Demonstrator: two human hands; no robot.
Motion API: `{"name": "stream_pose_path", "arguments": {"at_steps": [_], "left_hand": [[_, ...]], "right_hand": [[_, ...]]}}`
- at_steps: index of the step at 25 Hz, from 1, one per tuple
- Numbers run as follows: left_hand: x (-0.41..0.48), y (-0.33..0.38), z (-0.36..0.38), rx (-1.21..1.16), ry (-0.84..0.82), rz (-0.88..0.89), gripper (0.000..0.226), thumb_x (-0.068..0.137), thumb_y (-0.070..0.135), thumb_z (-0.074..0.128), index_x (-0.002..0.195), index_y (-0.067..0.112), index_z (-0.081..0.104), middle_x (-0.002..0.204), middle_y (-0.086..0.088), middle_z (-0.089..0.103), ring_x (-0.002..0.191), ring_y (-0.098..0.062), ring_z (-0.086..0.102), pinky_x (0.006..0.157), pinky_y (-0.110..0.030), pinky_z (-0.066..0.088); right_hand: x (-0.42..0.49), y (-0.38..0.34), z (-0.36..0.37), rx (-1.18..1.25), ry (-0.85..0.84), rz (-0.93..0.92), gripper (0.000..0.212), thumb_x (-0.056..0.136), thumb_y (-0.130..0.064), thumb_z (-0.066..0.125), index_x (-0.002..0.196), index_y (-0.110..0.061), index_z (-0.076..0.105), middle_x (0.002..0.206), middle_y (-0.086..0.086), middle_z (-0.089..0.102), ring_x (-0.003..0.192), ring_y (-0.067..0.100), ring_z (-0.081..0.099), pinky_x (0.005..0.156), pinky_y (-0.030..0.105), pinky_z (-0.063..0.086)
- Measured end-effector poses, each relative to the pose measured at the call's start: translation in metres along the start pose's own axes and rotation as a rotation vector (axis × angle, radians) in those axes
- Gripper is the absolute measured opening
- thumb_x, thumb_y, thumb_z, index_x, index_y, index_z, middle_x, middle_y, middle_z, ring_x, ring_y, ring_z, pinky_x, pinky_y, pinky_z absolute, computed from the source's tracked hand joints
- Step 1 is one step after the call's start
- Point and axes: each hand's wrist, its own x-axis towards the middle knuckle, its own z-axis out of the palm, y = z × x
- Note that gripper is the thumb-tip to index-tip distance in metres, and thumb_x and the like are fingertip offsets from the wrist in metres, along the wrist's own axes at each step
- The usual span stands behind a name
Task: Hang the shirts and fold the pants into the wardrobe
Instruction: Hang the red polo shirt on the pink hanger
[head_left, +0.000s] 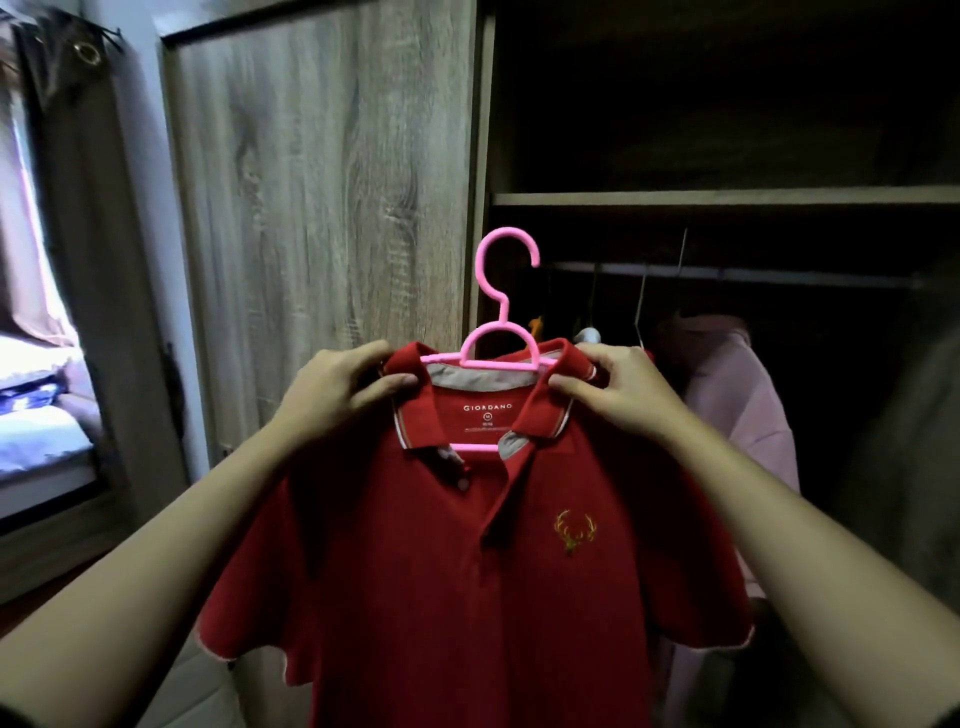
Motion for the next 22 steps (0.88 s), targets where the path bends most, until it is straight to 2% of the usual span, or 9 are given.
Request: {"name": "stream_pose_path", "arguments": {"at_steps": [1, 4, 7, 9, 11, 13, 15, 19, 22], "left_hand": [[0.001, -0.005, -0.005, -0.023, 0.030, -0.041, 0.043, 0.077, 0.067, 0.049, 0.083, 0.026, 0.062, 0.065, 0.006, 0.061, 0.060, -0.004, 0.054, 0.061, -0.033, 0.047], [-0.005, -0.024, -0.022, -0.167, 0.068, -0.100, 0.018, 0.076, 0.054, 0.060, 0.084, 0.039, 0.066, 0.075, 0.013, 0.067, 0.066, 0.006, 0.053, 0.064, -0.025, 0.046], [-0.009, -0.034, -0.037, -0.162, 0.052, -0.137, 0.014, 0.076, 0.051, 0.061, 0.082, 0.039, 0.064, 0.070, 0.003, 0.064, 0.065, 0.002, 0.049, 0.060, -0.029, 0.043], [-0.009, -0.030, -0.038, -0.131, 0.045, -0.151, 0.016, 0.076, 0.053, 0.061, 0.079, 0.037, 0.062, 0.065, 0.002, 0.062, 0.062, 0.004, 0.046, 0.058, -0.028, 0.041], [-0.009, -0.023, -0.037, -0.146, 0.038, -0.121, 0.011, 0.080, 0.045, 0.066, 0.071, 0.044, 0.060, 0.059, 0.013, 0.057, 0.055, 0.010, 0.042, 0.053, -0.019, 0.037], [-0.008, -0.017, -0.034, -0.173, 0.031, -0.106, 0.026, 0.082, 0.031, 0.071, 0.072, 0.053, 0.060, 0.062, 0.024, 0.059, 0.058, 0.015, 0.045, 0.055, -0.009, 0.036], [-0.005, -0.011, -0.029, -0.197, 0.028, -0.101, 0.024, 0.081, 0.031, 0.069, 0.078, 0.054, 0.062, 0.069, 0.027, 0.062, 0.063, 0.017, 0.049, 0.060, -0.008, 0.038], [0.000, -0.001, -0.037, -0.159, -0.067, -0.081, 0.014, 0.076, 0.045, 0.070, 0.075, 0.053, 0.060, 0.067, 0.026, 0.060, 0.059, 0.013, 0.047, 0.058, -0.007, 0.035], [-0.016, -0.021, -0.047, -0.193, -0.196, -0.185, 0.032, 0.054, 0.071, 0.072, 0.082, 0.059, 0.063, 0.075, 0.033, 0.065, 0.068, 0.020, 0.054, 0.065, -0.004, 0.042]], "right_hand": [[-0.002, 0.006, -0.006, -0.130, -0.014, 0.028, 0.057, 0.074, -0.075, 0.036, 0.112, -0.039, 0.059, 0.098, -0.007, 0.071, 0.095, 0.016, 0.064, 0.080, 0.036, 0.049], [-0.018, 0.039, -0.019, -0.349, -0.093, 0.103, 0.080, 0.072, -0.082, 0.006, 0.116, -0.035, 0.054, 0.093, 0.008, 0.069, 0.094, 0.033, 0.064, 0.074, 0.038, 0.047], [-0.040, 0.063, -0.011, -0.217, -0.046, 0.088, 0.070, 0.078, -0.079, 0.017, 0.084, -0.022, 0.057, 0.064, 0.006, 0.058, 0.068, 0.032, 0.063, 0.060, 0.039, 0.044], [-0.047, 0.069, -0.005, -0.182, 0.029, 0.123, 0.072, 0.078, -0.081, 0.016, 0.075, -0.020, 0.054, 0.059, 0.001, 0.053, 0.061, 0.028, 0.059, 0.056, 0.035, 0.037], [-0.047, 0.061, -0.002, -0.271, 0.093, 0.115, 0.069, 0.080, -0.074, 0.018, 0.095, -0.020, 0.059, 0.079, 0.002, 0.066, 0.080, 0.029, 0.065, 0.063, 0.035, 0.041], [-0.034, 0.040, 0.003, -0.201, 0.157, 0.011, 0.070, 0.084, -0.071, 0.020, 0.120, -0.022, 0.054, 0.110, 0.000, 0.067, 0.103, 0.022, 0.063, 0.084, 0.038, 0.046], [-0.013, 0.019, 0.009, -0.135, 0.066, -0.042, 0.062, 0.082, -0.073, 0.023, 0.121, -0.034, 0.053, 0.117, -0.002, 0.065, 0.109, 0.019, 0.060, 0.094, 0.042, 0.045], [0.013, 0.013, 0.012, 0.009, 0.005, 0.084, 0.031, 0.073, -0.072, 0.042, 0.079, -0.045, 0.056, 0.074, -0.012, 0.062, 0.077, 0.011, 0.059, 0.077, 0.044, 0.050], [0.011, 0.020, 0.004, 0.029, 0.089, 0.097, 0.020, 0.081, -0.056, 0.053, 0.071, -0.039, 0.055, 0.066, -0.013, 0.057, 0.066, 0.005, 0.051, 0.072, 0.041, 0.046]]}}
